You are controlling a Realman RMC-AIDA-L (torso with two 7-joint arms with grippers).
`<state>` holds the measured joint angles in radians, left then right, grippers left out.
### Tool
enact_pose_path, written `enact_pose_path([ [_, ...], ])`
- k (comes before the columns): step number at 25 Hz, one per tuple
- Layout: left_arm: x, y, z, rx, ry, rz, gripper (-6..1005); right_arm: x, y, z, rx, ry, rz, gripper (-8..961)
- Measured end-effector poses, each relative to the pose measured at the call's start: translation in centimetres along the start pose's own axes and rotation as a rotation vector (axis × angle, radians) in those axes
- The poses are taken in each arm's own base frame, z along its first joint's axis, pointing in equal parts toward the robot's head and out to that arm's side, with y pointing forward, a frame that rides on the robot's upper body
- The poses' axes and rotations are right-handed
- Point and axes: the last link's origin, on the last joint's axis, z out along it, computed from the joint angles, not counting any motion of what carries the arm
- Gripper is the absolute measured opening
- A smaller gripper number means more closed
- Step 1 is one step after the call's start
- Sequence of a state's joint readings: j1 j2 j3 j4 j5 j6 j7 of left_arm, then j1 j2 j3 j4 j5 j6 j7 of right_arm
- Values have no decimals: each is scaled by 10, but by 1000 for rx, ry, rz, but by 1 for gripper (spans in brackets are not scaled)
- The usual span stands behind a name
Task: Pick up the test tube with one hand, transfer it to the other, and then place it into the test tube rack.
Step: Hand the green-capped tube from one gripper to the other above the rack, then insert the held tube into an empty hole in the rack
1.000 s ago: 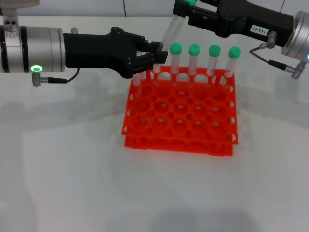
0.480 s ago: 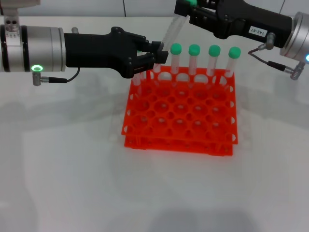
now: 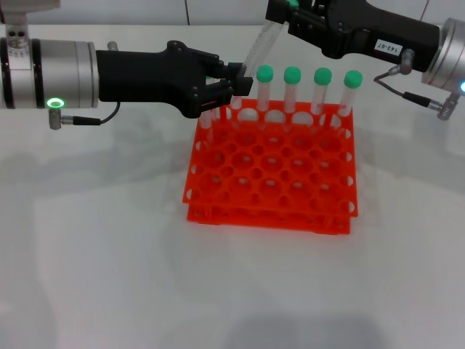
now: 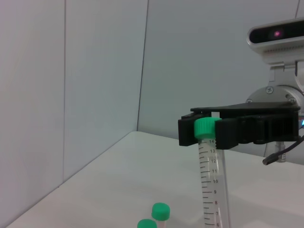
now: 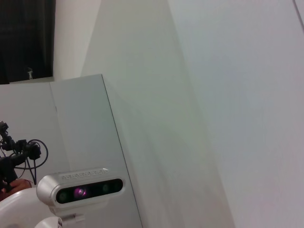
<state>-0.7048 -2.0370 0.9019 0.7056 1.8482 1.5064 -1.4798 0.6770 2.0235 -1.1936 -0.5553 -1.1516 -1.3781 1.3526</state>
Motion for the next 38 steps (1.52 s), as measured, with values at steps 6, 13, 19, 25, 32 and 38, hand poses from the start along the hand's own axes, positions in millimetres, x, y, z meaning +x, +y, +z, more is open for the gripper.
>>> enact_pose_path([
  [6, -1, 2, 3, 2, 4, -5, 236, 0, -1, 0, 2, 4, -2, 257],
  [13, -2, 3, 5, 1, 5, -25, 259, -1, -1, 2, -1, 8, -7, 258],
  [19, -2, 3, 5, 3, 4, -62, 365, -1, -2, 4, 2, 16, -13, 257],
  [25, 1, 0, -1, 10, -43, -111, 584, -1, -2, 2, 7, 15, -14, 257],
  [32, 5, 4, -19, 16, -101, -163, 772, 0, -3, -1, 11, 17, -20, 258],
  [38, 8, 12, -55, 64, -153, -227, 890, 1, -1, -3, 9, 19, -26, 259],
])
